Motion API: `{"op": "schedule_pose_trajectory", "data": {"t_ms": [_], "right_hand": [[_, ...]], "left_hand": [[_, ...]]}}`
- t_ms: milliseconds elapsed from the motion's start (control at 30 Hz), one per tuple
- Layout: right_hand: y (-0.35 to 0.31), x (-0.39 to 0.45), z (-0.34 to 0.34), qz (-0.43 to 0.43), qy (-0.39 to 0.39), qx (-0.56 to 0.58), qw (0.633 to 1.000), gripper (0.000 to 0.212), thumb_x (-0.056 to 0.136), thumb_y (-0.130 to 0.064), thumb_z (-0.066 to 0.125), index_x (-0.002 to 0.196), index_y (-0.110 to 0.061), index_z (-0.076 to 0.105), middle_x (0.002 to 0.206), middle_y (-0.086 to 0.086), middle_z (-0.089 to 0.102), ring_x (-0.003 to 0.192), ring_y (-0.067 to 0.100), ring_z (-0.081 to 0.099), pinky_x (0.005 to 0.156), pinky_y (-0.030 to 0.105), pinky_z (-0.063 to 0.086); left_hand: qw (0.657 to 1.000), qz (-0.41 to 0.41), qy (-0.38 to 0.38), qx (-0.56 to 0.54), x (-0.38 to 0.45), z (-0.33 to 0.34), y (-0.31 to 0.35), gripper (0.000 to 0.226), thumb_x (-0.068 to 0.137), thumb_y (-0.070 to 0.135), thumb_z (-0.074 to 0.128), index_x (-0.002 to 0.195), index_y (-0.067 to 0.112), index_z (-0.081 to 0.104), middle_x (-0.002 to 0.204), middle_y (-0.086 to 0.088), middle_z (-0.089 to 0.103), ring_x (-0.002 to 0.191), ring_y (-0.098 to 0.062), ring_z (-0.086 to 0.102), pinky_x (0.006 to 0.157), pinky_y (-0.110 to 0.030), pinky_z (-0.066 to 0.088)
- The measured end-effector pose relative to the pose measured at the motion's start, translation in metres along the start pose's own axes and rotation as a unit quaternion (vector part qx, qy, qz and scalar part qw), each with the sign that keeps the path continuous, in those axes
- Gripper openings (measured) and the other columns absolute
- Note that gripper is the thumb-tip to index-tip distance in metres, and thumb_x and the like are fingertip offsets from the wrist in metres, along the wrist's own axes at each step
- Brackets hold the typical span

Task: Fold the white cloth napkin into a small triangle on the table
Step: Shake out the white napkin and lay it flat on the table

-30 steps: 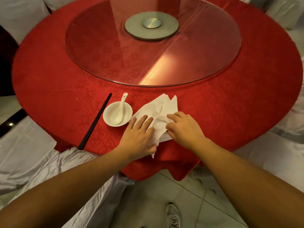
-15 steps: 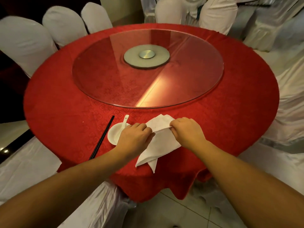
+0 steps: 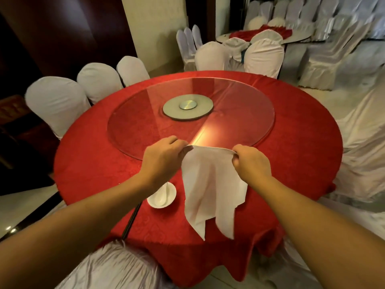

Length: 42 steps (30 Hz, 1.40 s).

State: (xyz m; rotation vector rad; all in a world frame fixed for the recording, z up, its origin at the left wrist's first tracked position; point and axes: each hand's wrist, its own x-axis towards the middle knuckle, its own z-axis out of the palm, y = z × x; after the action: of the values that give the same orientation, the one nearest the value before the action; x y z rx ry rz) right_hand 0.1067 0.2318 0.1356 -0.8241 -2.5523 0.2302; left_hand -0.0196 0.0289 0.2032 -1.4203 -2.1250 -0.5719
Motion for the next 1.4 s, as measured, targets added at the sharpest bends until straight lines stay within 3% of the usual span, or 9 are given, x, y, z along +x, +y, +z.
{"op": "schedule_pose_trajectory", "data": {"t_ms": [300,433,567,633,733,867,1033,1133,1400], "right_hand": [[0.044,-0.02,-0.032,0.095,-0.045,-0.005,0.994,0.013,0.087,-0.023,0.052,0.09,-0.022,0.064,0.091,0.004,0.068,0.076,0.028,0.058,0.057,0.031,0.037],[0.067,-0.041,-0.042,0.137,-0.089,-0.036,0.986,0.018,0.089,-0.023,0.048,0.085,-0.02,0.065,0.087,0.007,0.068,0.075,0.029,0.06,0.059,0.032,0.046],[0.089,-0.055,-0.069,0.156,-0.106,0.024,0.982,0.027,0.087,-0.023,0.055,0.06,-0.025,0.056,0.073,0.003,0.061,0.073,0.03,0.058,0.059,0.031,0.038],[0.097,-0.061,-0.087,0.159,-0.106,0.078,0.978,0.016,0.083,-0.024,0.066,0.067,-0.027,0.068,0.073,-0.001,0.066,0.074,0.024,0.061,0.061,0.031,0.04],[0.111,-0.069,-0.114,0.167,-0.075,0.17,0.968,0.003,0.08,-0.019,0.074,0.082,-0.021,0.077,0.079,-0.002,0.072,0.078,0.018,0.064,0.072,0.034,0.048],[0.128,-0.08,-0.151,0.204,-0.003,0.234,0.951,0.007,0.079,-0.012,0.075,0.084,-0.017,0.076,0.079,-0.002,0.071,0.074,0.008,0.061,0.069,0.027,0.047],[0.131,-0.076,-0.199,0.192,0.068,0.189,0.961,0.011,0.082,-0.017,0.072,0.093,-0.014,0.075,0.085,0.004,0.071,0.087,0.026,0.066,0.087,0.045,0.052],[0.129,-0.07,-0.224,0.171,0.116,0.137,0.969,0.017,0.084,-0.019,0.071,0.098,-0.01,0.075,0.084,0.007,0.07,0.086,0.028,0.066,0.084,0.042,0.051],[0.127,-0.052,-0.258,0.128,0.151,0.045,0.979,0.022,0.091,-0.022,0.061,0.107,-0.01,0.072,0.097,0.014,0.073,0.083,0.029,0.062,0.08,0.035,0.045]], "left_hand": [[0.998,-0.01,0.07,-0.003,0.035,-0.052,0.001,0.025,0.092,0.033,0.058,0.098,0.014,0.073,0.089,-0.004,0.071,0.077,-0.027,0.066,0.056,-0.039,0.052],[0.997,0.002,0.079,-0.007,0.041,-0.064,0.007,0.026,0.093,0.033,0.057,0.1,0.013,0.073,0.093,-0.005,0.071,0.079,-0.028,0.066,0.058,-0.041,0.053],[0.996,0.003,0.086,-0.006,0.041,-0.073,0.009,0.028,0.095,0.033,0.053,0.102,0.012,0.071,0.091,-0.006,0.07,0.076,-0.029,0.065,0.057,-0.041,0.053],[0.996,-0.008,0.087,0.001,0.039,-0.077,0.007,0.03,0.096,0.034,0.051,0.103,0.013,0.071,0.09,-0.006,0.069,0.075,-0.028,0.064,0.056,-0.04,0.052],[0.996,-0.033,0.086,-0.001,0.031,-0.081,0.003,0.031,0.097,0.035,0.049,0.103,0.015,0.071,0.091,-0.005,0.069,0.075,-0.027,0.063,0.056,-0.038,0.05],[0.995,-0.061,0.077,-0.009,0.017,-0.089,0.001,0.031,0.096,0.036,0.05,0.104,0.015,0.071,0.091,-0.006,0.069,0.077,-0.029,0.062,0.058,-0.036,0.047],[0.995,-0.054,0.076,-0.042,0.008,-0.102,0.014,0.027,0.095,0.033,0.054,0.103,0.013,0.071,0.092,-0.007,0.071,0.077,-0.026,0.062,0.06,-0.034,0.048],[0.994,-0.043,0.087,-0.052,0.004,-0.107,0.02,0.024,0.095,0.03,0.055,0.101,0.013,0.071,0.093,-0.007,0.072,0.077,-0.026,0.063,0.061,-0.03,0.043],[0.995,-0.027,0.076,-0.053,-0.001,-0.102,0.025,0.023,0.097,0.026,0.052,0.104,0.013,0.07,0.097,-0.009,0.072,0.079,-0.03,0.064,0.067,-0.041,0.054]]}}
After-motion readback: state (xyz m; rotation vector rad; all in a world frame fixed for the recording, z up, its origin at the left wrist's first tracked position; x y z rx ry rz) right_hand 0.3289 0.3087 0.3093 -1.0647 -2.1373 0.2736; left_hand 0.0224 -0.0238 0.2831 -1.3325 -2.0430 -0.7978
